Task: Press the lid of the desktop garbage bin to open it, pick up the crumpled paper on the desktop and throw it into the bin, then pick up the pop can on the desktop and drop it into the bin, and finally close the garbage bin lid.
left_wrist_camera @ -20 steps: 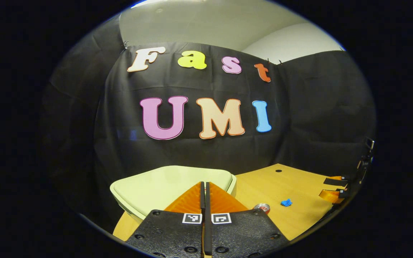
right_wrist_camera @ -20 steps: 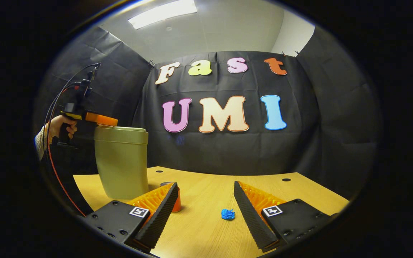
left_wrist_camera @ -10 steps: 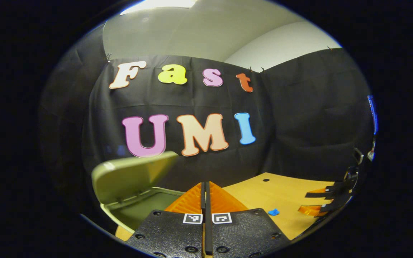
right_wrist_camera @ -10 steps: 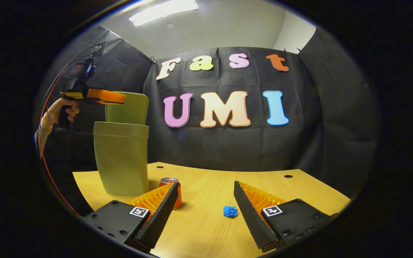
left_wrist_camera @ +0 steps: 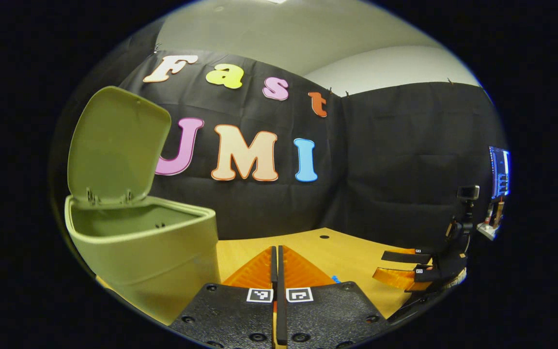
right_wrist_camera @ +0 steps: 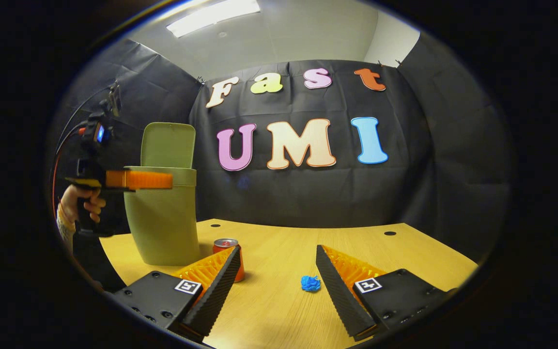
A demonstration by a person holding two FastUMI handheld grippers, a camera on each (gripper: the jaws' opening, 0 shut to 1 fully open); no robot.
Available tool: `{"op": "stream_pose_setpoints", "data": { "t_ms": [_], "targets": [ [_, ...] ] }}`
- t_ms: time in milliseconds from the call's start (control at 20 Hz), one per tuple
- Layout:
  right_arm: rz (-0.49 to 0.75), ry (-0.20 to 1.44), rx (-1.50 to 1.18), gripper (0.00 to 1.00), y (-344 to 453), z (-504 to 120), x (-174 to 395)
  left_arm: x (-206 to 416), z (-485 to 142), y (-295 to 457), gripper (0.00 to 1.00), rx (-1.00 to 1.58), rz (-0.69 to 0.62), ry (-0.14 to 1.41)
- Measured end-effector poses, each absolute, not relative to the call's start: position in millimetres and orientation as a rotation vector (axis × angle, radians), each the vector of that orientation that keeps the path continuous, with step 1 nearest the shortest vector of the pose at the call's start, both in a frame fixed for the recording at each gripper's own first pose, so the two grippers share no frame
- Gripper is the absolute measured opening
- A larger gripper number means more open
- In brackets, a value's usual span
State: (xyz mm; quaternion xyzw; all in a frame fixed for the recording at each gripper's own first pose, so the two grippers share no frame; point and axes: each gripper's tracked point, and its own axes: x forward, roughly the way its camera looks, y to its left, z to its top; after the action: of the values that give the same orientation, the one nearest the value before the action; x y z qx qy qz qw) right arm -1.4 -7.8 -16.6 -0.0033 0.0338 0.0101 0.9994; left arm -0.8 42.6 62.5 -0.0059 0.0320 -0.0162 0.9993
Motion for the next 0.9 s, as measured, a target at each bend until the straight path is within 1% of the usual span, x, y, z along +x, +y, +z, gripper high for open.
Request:
{"op": "stream_pose_setpoints", "data": {
  "t_ms": [200,400,600,800,900],
  "targets": [
    [0.001,0.094,-0.008,0.99,-15,-28,4,-6,19,38,0.00,-0.023,-0.052,0.084],
    [-0.025,0.117,-0.008,0.99,-25,-40,7,-10,-6,32,0.00,0.013,-0.082,0.093],
    [-0.041,0.142,0.004,0.99,-33,-48,10,-10,-19,21,0.00,-0.026,-0.127,0.106],
    [-0.042,0.148,-0.022,0.99,-43,-46,17,-7,-27,28,0.00,-0.036,-0.111,0.126],
    [-0.031,0.185,-0.045,0.99,-51,-51,31,-6,-32,29,0.00,-0.054,-0.108,0.138]
  ]
}}
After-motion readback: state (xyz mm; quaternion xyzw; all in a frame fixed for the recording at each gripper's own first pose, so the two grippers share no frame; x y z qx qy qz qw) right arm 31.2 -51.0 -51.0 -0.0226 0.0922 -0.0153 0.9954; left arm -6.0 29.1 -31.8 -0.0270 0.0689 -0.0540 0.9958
